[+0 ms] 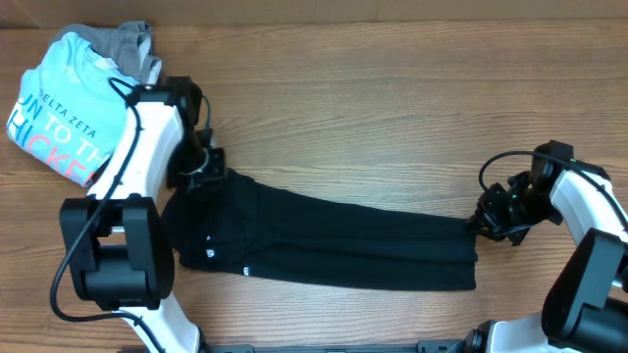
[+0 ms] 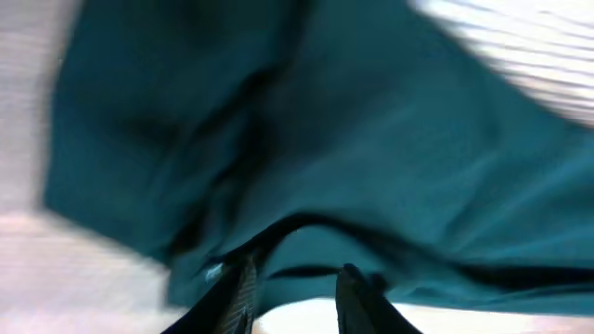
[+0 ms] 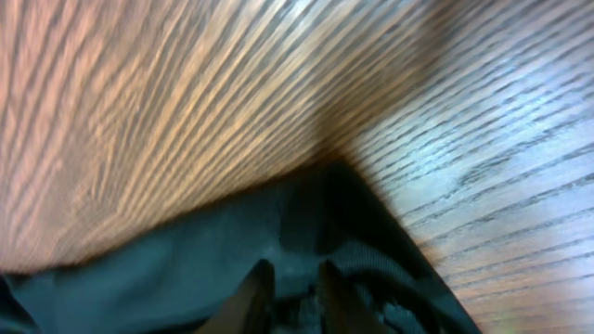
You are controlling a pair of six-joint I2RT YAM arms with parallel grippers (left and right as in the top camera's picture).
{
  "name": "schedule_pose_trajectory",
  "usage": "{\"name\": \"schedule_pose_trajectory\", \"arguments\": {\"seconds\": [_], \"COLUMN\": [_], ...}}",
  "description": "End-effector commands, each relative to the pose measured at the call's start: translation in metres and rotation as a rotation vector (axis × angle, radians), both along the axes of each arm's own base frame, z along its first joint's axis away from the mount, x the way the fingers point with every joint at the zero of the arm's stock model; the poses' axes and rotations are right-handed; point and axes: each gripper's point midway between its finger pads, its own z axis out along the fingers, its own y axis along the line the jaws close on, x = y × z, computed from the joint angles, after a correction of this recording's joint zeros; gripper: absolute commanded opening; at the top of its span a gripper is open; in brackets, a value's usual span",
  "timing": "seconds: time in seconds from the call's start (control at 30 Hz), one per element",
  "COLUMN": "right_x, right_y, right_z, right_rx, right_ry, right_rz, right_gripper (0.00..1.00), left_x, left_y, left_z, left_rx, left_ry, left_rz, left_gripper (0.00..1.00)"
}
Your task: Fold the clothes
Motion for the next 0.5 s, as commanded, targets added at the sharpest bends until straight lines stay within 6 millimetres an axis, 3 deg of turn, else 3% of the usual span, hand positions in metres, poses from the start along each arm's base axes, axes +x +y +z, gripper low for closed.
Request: {"name": "schedule_pose_trajectory", "arguments": {"seconds": [0.0,0.1,0.2,0.33,0.47], "right_x": [0.0,-0.007,-0.035,-0.064,-0.071], "right_y": [0.011,0.022,0.02,0.01,0.012], "right_z": [0.006,0.002,0.0,0.005,0.008], "right_rx": [0.013,0.025,-0.025,-0.085,-0.076], "right_ry": [-0.024,0.002,0.157,0.315,0.345], "right_rz": [0.04,0.072,0.01,-0.063,-0.072], "right_gripper": [0.2,0.2,0.04,0.04,0.04], "left_x": [-0.02,-0.036,-0.05,-0.062,-0.073], "left_y": [-0.042,-0.055,-0.063,-0.074,-0.073], "left_z": [-0.012,-0.03,-0.038,-0.034,-0.03], "left_rx": [-0.149,-0.154,-0.162,-0.208,-0.212], "left_ry": [0.028,0.056,0.088,0.124,0.171], "left_rz": [-0.09,-0.133,-0.157,-0.202,-0.203], "left_gripper": [0.32,0.21,0.13,0.08,0.05]}}
